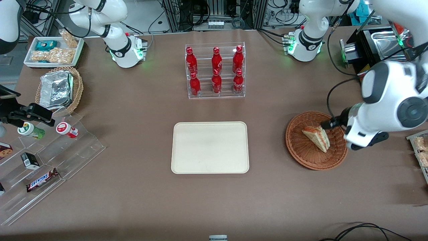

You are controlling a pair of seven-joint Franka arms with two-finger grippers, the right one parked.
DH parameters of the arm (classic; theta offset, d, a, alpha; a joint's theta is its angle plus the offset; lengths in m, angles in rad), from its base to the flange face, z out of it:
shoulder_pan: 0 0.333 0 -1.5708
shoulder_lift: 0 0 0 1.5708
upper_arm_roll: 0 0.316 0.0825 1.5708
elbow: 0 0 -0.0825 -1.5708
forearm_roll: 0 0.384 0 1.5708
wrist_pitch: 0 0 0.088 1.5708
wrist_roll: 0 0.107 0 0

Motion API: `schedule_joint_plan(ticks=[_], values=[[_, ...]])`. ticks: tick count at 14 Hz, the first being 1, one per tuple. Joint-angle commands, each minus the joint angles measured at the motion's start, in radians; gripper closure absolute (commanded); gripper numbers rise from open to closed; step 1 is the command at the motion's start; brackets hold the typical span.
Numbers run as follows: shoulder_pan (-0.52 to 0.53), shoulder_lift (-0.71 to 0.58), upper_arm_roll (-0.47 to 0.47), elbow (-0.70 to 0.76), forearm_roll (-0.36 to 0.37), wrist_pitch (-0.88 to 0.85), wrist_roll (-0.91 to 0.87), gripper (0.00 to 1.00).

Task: Place sandwich from basket to tray
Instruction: 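Move the left gripper over the sandwich in the wicker basket and lower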

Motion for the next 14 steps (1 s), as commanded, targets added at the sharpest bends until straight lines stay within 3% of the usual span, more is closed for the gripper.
schedule_joint_plan(ticks=[1,14], values=[[0.004,0.029,0.001,-0.068,-0.001,0.135,-0.119,0.00],[0.007,0.160,0.038,-0.153,-0.002,0.303,-0.148,0.00]])
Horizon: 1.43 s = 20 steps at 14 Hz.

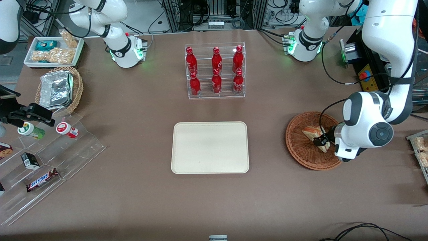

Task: Place sandwich from basket to tray
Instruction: 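Close the left gripper on the wrapped sandwich and lift it, then carry the held sandwich over to the cream tray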

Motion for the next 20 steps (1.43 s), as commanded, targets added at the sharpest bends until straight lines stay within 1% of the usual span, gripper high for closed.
schedule_joint_plan(ticks=[1,4,6,7,8,9,10,11,12,14,16,19,20], values=[[0.001,0.015,-0.002,-0.042,-0.002,0.075,-0.019,0.00],[0.001,0.019,0.000,-0.117,-0.004,0.180,-0.019,0.00],[0.001,0.020,0.004,-0.128,-0.004,0.198,-0.018,0.01],[0.001,0.019,0.007,-0.128,-0.002,0.197,-0.018,0.14],[0.001,0.019,0.009,-0.128,-0.002,0.191,-0.019,0.36],[0.001,0.017,0.009,-0.125,-0.010,0.188,-0.027,0.62],[0.001,0.015,0.009,-0.119,-0.010,0.186,-0.050,0.80],[0.001,0.012,0.009,-0.113,-0.010,0.186,-0.060,0.89],[-0.001,0.012,0.009,-0.089,-0.010,0.183,-0.060,0.93],[-0.010,-0.003,0.006,-0.052,-0.012,0.133,-0.064,0.93],[-0.016,-0.020,-0.009,0.018,-0.018,0.042,-0.054,0.93],[-0.020,-0.008,-0.144,0.131,-0.003,-0.042,-0.047,0.92],[-0.040,-0.006,-0.172,0.138,0.002,-0.042,-0.042,0.91]])
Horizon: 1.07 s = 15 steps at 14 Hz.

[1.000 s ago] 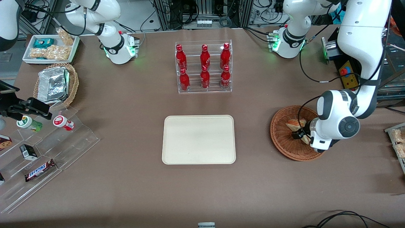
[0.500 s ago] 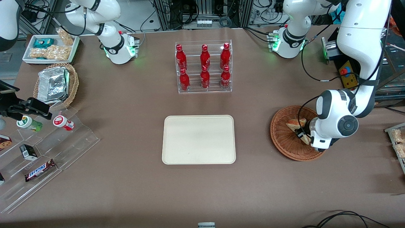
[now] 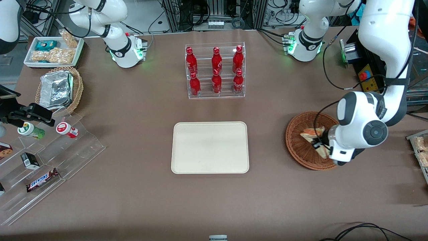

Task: Place sandwich from basket to tray
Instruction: 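Carry the held sandwich over to the cream tray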

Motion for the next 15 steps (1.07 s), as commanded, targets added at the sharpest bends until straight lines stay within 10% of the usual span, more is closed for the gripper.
schedule_joint_plan(ticks=[1,15], values=[[-0.068,0.018,-0.062,0.046,0.042,-0.030,0.021,0.91],[-0.547,0.544,-0.054,0.744,0.157,-0.070,-0.114,0.86]])
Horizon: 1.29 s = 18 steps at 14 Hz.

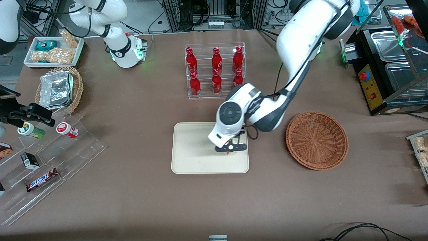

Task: Place sandwich from basket to tray
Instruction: 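Carry the held sandwich over to the cream tray, then lower the sandwich onto the tray and open the left gripper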

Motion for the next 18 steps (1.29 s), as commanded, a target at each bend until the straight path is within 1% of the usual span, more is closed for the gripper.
schedule_joint_plan(ticks=[1,5,7,10,11,13,15,16,18], values=[[-0.032,0.128,0.010,0.196,0.023,-0.031,0.003,0.86],[-0.065,0.151,0.008,0.193,0.024,0.084,0.000,0.86],[-0.076,0.164,0.010,0.192,0.026,0.095,0.006,0.86],[-0.087,0.176,0.008,0.189,0.078,0.122,0.007,0.86],[-0.088,0.176,0.008,0.189,0.081,0.128,0.010,0.86],[-0.090,0.178,0.008,0.182,0.082,0.131,0.077,0.86],[-0.090,0.185,0.008,0.178,0.082,0.151,0.094,0.78],[-0.090,0.187,0.008,0.172,0.084,0.176,0.093,0.70],[-0.090,0.188,0.010,0.158,0.084,0.246,0.085,0.50]])
